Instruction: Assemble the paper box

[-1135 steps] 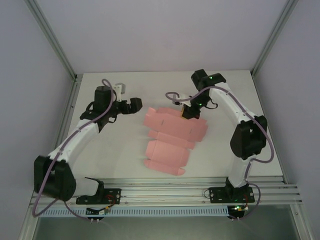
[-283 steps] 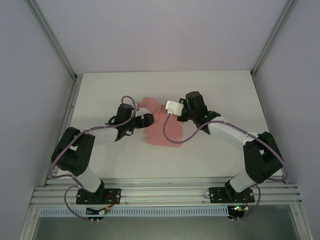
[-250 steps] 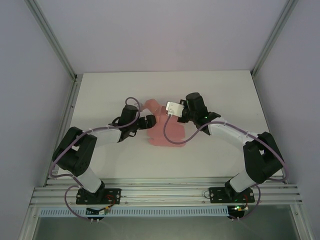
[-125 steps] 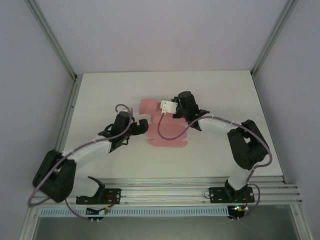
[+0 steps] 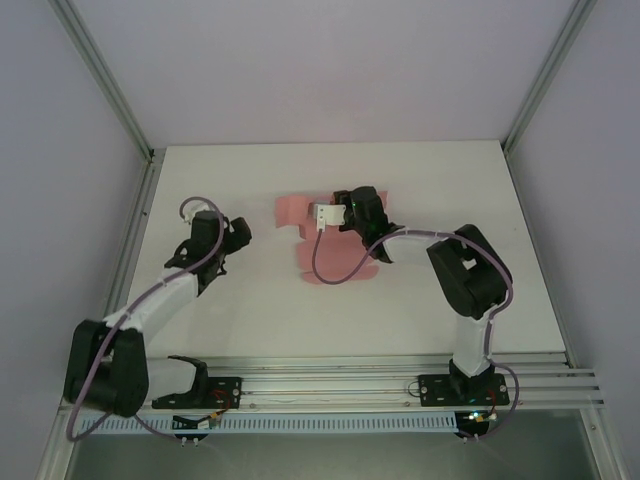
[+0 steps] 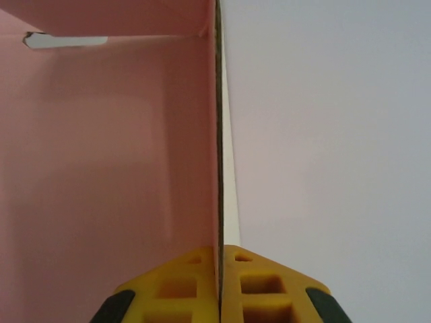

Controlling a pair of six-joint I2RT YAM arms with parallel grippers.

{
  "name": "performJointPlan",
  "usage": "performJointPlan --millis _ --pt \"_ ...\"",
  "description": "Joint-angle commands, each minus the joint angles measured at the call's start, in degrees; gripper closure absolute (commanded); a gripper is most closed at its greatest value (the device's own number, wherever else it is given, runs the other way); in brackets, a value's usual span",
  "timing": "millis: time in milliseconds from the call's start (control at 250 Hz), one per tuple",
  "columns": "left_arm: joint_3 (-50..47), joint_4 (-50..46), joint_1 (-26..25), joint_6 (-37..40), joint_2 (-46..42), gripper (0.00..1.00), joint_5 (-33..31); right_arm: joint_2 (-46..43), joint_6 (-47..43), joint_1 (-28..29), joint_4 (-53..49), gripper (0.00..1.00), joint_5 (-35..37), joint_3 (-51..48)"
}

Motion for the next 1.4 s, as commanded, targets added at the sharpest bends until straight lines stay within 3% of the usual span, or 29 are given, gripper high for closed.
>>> performJointPlan --millis 0,176,339,531,755,990,1066,1202,1398 --pt "5.17 1.26 1.86 -0.95 3.87 0.00 1.87 1.06 -3.32 -0.26 1.01 1.00 -2.50 4.53" --pt "8.71 2.45 2.39 -0.37 9.42 0.00 3.01 1.68 -6.62 -0.31 -1.44 1.00 -1.87 5.99" --pt "10.51 3.55 2.82 -0.19 14.06 0.00 2.84 2.97 -10.52 -0.02 -0.05 1.00 4.00 4.74" --pt "12.70 6.18 3.62 -1.69 19.41 0.00 3.47 3.37 -6.64 0.79 4.76 1.00 8.68 -1.64" --pt "20.47 10.75 3.74 0.91 30.27 0.00 13.17 3.71 -4.15 1.47 8.26 1.00 8.96 -6.58" --pt "28.90 12.15 2.80 5.28 39.84 0.08 28.35 3.94 -1.37 1.49 5.58 1.00 8.21 -5.34" --pt "29.04 13.00 1.74 8.03 40.89 0.14 32.86 3.64 -0.10 1.46 4.29 1.00 7.81 -4.83" --pt "27.13 14.44 -0.98 11.84 41.03 0.21 35.38 2.86 0.64 1.43 1.86 1.00 7.21 -4.82" --pt "23.51 22.31 -3.20 12.24 40.27 0.28 44.25 2.14 1.41 1.47 1.08 1.00 7.16 -5.23"
